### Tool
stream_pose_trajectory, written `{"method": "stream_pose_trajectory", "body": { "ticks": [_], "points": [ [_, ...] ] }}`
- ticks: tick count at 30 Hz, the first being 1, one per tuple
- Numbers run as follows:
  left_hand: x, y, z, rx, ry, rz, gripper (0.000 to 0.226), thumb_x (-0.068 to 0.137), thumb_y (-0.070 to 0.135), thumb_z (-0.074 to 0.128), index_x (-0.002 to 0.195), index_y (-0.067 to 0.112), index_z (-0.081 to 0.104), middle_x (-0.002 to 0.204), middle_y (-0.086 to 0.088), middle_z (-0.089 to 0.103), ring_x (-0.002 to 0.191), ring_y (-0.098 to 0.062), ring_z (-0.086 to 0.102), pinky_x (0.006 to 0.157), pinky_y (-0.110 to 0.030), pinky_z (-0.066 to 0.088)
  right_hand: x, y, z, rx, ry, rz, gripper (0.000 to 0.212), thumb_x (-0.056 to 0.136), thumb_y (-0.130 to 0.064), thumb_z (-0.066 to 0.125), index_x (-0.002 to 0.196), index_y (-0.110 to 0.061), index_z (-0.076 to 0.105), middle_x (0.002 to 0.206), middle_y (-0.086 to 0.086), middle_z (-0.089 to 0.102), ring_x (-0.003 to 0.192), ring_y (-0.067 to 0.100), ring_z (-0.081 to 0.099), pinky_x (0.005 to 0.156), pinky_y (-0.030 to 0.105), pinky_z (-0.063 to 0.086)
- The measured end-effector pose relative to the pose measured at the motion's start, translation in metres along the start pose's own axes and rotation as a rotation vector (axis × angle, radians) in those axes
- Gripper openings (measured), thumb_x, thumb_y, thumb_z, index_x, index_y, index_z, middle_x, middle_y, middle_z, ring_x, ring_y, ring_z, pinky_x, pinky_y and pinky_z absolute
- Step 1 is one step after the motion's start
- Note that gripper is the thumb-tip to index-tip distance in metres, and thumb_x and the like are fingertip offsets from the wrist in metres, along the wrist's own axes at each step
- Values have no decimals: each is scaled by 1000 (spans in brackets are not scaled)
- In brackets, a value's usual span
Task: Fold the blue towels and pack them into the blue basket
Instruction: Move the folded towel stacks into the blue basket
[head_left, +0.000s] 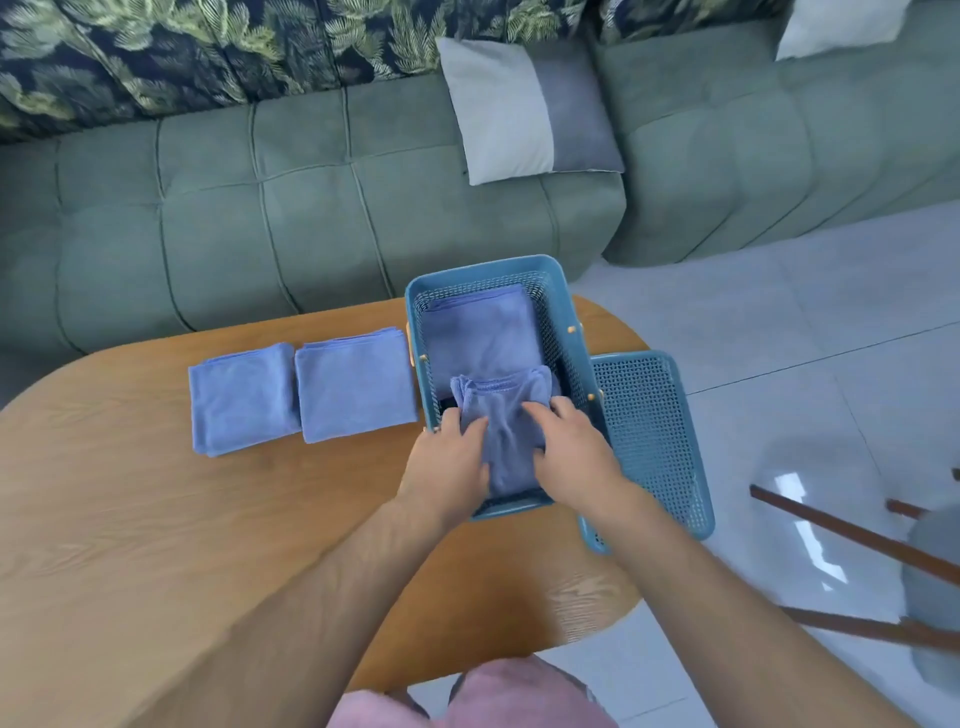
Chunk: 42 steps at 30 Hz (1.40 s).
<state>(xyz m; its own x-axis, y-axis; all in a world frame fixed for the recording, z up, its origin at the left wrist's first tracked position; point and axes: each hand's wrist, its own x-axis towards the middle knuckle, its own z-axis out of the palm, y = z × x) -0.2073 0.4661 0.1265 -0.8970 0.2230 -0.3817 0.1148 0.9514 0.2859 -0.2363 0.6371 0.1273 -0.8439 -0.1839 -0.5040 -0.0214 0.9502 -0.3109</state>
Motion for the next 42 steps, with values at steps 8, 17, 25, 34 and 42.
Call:
{"method": "stream_pose_trajectory", "body": {
  "ticks": [8, 17, 25, 34, 42],
  "points": [
    [11, 11, 16, 395, -87, -74, 63, 83, 39, 70, 135, 19, 41, 137, -19, 42, 123, -35, 44, 104, -45, 29, 13, 9, 15, -176, -37, 64, 66, 85, -6, 63, 146, -21, 41, 146, 8, 31, 124, 32, 43, 95, 40, 47],
    [33, 10, 23, 533, -225, -41, 86, 91, 46, 58, 156, 14, 12, 155, -16, 29, 139, -34, 35, 120, -48, 15, 28, 5, 45, -339, -25, -158, 90, 79, -23, 76, 155, -27, 30, 162, 17, 21, 144, 35, 29, 117, 39, 31],
    [46, 2, 31, 495, -174, -8, 86, 84, 52, 64, 151, 15, 26, 137, -6, 50, 127, -27, 48, 116, -44, 23, 36, 5, 45, -428, -82, -148, 79, 92, -26, 60, 158, -25, 17, 164, 18, 8, 146, 36, 21, 120, 41, 22],
    [-9, -52, 9, 179, 448, 82, 49, 91, 39, 62, 131, 11, 61, 142, -10, 55, 131, -29, 51, 114, -45, 29, 6, -59, 7, -256, 332, -283, 64, 63, -20, 83, 124, -12, 66, 128, 16, 60, 109, 34, 61, 78, 40, 54],
    [-20, -159, 23, -253, 199, -532, 52, 96, 37, 58, 143, 18, 49, 147, -7, 44, 128, -32, 48, 103, -46, 42, 41, -176, 54, -31, 92, -382, 47, 93, -13, 56, 139, -9, 48, 147, 15, 40, 131, 33, 42, 100, 41, 42]
  ]
}}
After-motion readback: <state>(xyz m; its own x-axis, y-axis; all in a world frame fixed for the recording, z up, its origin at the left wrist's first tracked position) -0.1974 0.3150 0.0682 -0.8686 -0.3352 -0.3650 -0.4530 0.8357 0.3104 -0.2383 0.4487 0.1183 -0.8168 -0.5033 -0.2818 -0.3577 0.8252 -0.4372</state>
